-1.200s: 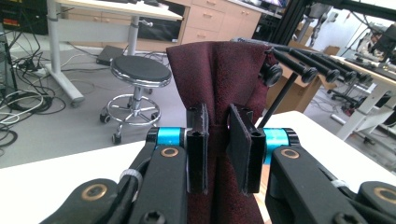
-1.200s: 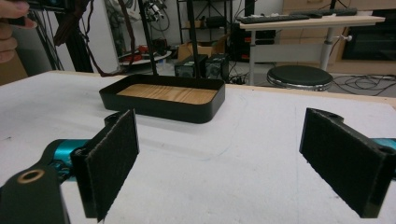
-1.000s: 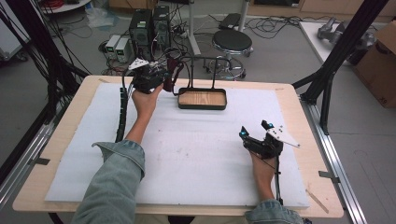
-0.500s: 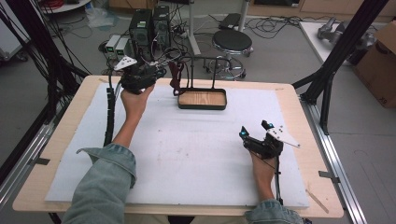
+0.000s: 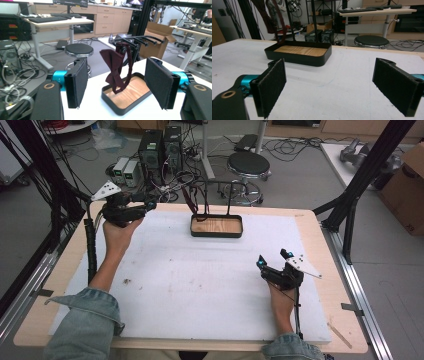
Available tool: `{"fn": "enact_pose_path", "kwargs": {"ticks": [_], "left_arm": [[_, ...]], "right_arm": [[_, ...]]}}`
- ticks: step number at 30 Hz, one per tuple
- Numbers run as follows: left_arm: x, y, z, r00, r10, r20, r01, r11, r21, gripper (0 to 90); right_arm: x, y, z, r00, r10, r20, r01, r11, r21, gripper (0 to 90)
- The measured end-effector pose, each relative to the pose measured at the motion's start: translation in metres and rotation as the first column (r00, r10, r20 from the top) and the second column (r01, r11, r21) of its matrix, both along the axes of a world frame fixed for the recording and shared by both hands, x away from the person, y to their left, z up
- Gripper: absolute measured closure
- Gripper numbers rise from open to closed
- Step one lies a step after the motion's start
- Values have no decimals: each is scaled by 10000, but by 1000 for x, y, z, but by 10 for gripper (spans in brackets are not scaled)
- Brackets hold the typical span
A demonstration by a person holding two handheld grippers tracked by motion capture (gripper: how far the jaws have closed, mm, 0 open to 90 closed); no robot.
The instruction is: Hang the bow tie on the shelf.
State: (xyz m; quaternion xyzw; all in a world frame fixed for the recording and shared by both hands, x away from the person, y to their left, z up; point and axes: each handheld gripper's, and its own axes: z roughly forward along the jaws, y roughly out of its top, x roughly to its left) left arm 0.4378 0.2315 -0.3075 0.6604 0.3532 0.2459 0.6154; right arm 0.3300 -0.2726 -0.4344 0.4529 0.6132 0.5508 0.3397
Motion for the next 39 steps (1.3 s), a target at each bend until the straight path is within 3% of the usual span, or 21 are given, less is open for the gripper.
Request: {"fn": "enact_pose_path", "kwargs": {"ticks": [4,13,23,39], "left_arm": [[-10,9,0,9999,24,121,-25,10000,69,318],[-38,24,-10,9994,92,335,-122,9959,896,295],[-69,38,-25,9984,-4,559,-67,9918,1274,287],[-108,56,-66,9987,425,290,-457,9916,1213,271]], "right_arm": [[0,0,0,10000,-29,-16,29,10000,57,109],[1,-1,0,10000,-65,33,64,9999,135,109],[1,-2,0,10000,-90,4,90,9999,126,110],[0,0,0,9999,-116,9,116,9999,-55,110]]}}
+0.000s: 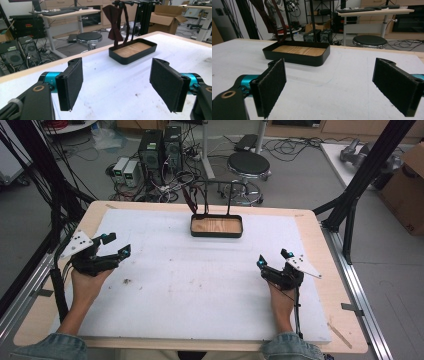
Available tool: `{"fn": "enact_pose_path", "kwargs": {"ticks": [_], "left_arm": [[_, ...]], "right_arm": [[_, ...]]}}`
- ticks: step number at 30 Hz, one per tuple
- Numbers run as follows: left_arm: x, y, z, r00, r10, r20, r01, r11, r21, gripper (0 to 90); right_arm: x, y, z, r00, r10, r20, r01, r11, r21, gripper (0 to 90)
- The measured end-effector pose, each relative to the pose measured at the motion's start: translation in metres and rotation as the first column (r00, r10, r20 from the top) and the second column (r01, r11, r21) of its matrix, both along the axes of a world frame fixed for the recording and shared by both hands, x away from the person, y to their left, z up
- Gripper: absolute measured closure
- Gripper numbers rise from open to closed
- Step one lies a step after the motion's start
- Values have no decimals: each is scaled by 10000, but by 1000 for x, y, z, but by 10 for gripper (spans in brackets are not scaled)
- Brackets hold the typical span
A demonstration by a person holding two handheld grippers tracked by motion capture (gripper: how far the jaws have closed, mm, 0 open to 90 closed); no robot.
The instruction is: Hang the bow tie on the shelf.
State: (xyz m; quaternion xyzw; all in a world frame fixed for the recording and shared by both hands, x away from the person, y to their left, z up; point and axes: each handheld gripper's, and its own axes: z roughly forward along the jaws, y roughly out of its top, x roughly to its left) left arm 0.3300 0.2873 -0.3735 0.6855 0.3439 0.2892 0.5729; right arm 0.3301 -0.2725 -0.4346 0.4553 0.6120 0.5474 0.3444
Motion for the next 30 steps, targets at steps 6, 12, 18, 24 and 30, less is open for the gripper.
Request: {"fn": "enact_pose_path", "kwargs": {"ticks": [6,12,18,24,30], "left_arm": [[-6,3,-16,9995,242,-205,-240,9997,77,269],[-9,1,-28,9983,542,-220,-538,9984,169,269],[-11,2,-41,9967,678,-444,-664,9973,313,268],[-8,3,-50,9941,670,-854,-641,9973,356,269],[-8,4,-50,9942,708,-813,-684,9971,320,269]], "right_arm": [[0,0,0,10000,-8,16,8,10000,-75,109],[0,1,0,10000,-3,-35,3,10000,-88,110],[0,1,0,10000,27,-27,-27,9999,-99,110],[0,2,0,10000,30,-21,-31,9999,-107,109],[0,2,0,10000,39,-38,-39,10000,-87,110]]}}
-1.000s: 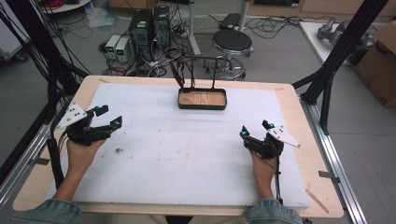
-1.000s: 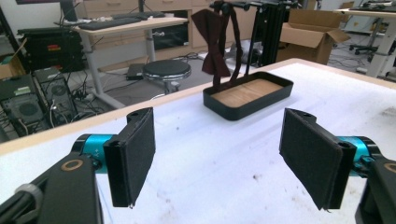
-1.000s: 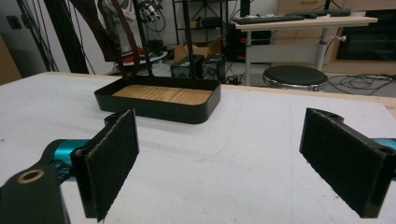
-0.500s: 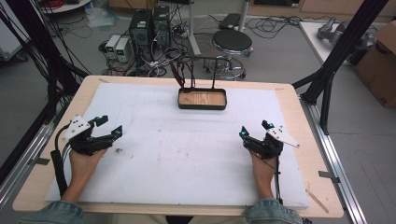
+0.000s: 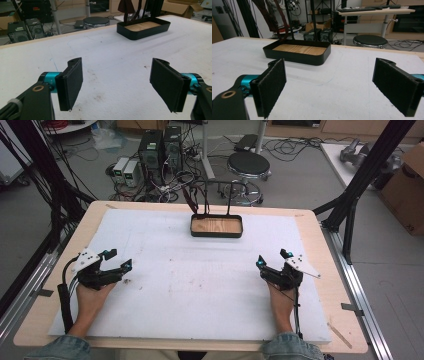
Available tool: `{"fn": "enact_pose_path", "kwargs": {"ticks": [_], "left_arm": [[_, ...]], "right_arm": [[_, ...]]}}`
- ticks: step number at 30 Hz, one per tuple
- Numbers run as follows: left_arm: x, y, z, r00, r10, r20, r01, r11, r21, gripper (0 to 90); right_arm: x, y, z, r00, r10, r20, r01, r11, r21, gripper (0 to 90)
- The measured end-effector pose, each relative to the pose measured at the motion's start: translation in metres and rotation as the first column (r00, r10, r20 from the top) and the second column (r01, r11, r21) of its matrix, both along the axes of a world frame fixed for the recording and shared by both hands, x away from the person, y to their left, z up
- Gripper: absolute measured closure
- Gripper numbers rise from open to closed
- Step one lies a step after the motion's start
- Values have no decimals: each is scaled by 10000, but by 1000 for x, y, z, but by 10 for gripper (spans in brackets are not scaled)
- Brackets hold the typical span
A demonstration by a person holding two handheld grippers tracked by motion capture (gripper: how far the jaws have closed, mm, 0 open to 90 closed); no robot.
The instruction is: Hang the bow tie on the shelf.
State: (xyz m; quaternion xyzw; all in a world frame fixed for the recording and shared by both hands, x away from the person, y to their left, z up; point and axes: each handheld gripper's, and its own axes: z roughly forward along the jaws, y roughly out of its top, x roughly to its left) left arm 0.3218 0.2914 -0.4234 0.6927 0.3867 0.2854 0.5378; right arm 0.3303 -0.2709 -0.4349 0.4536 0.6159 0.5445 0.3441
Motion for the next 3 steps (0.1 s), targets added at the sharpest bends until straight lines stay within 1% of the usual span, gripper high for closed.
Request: {"fn": "enact_pose_path", "kwargs": {"ticks": [3], "left_arm": [[1,0,-1,10000,50,-38,-50,10000,-4,270]], "right_arm": [[0,0,0,10000,11,25,-11,10000,-6,110]]}}
